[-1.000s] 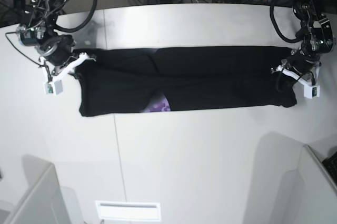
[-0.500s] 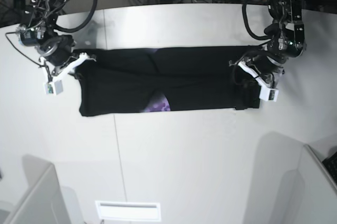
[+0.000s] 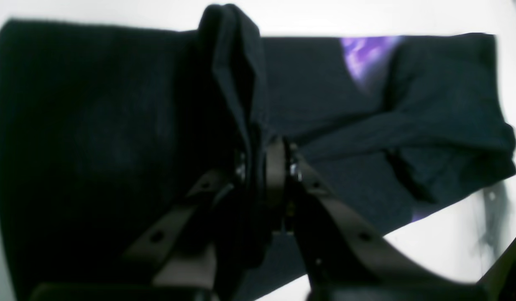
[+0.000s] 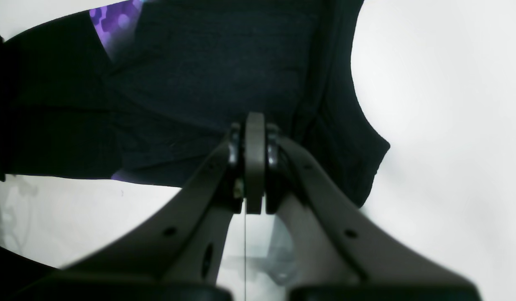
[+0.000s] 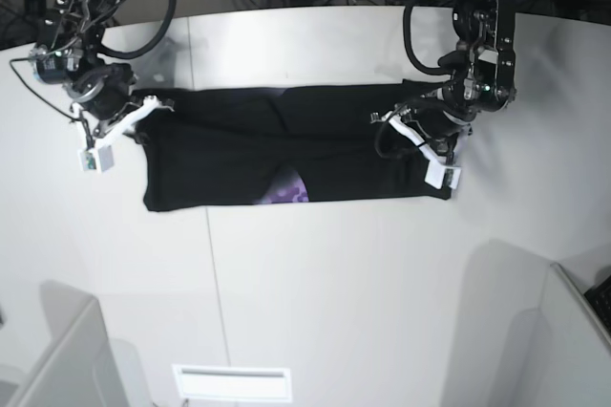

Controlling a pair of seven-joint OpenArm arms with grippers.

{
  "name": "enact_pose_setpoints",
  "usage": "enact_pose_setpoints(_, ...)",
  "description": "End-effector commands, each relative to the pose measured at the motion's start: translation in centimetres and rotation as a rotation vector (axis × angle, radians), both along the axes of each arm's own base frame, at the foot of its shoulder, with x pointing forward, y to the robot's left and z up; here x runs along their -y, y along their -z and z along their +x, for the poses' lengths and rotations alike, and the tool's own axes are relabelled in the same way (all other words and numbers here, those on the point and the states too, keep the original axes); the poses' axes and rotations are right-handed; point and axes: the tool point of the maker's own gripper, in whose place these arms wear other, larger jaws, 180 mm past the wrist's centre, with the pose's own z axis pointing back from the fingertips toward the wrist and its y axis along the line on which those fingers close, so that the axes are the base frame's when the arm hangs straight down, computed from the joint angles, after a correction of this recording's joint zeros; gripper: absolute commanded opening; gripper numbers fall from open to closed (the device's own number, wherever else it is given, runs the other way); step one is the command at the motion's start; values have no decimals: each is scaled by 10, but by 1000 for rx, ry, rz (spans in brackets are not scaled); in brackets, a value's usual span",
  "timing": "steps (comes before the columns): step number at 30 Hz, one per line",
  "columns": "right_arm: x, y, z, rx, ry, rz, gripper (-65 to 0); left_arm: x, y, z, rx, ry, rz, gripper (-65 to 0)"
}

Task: Fold the T-shirt properly
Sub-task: 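Grasp the strip end with the left gripper and fold it toward the middle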

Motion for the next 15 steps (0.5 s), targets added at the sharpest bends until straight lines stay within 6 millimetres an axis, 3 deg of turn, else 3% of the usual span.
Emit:
enact_pose_setpoints(1, 1, -11, 7, 48, -2, -1, -650, 7, -16, 12, 60, 12, -28, -650)
enact_pose_setpoints(6, 1, -11, 7, 48, -2, -1, -650, 26, -18, 16, 63, 9, -78, -650)
enact_pose_setpoints(15, 1, -11, 7, 47, -2, -1, -650, 43, 2, 20, -4, -17, -140, -650)
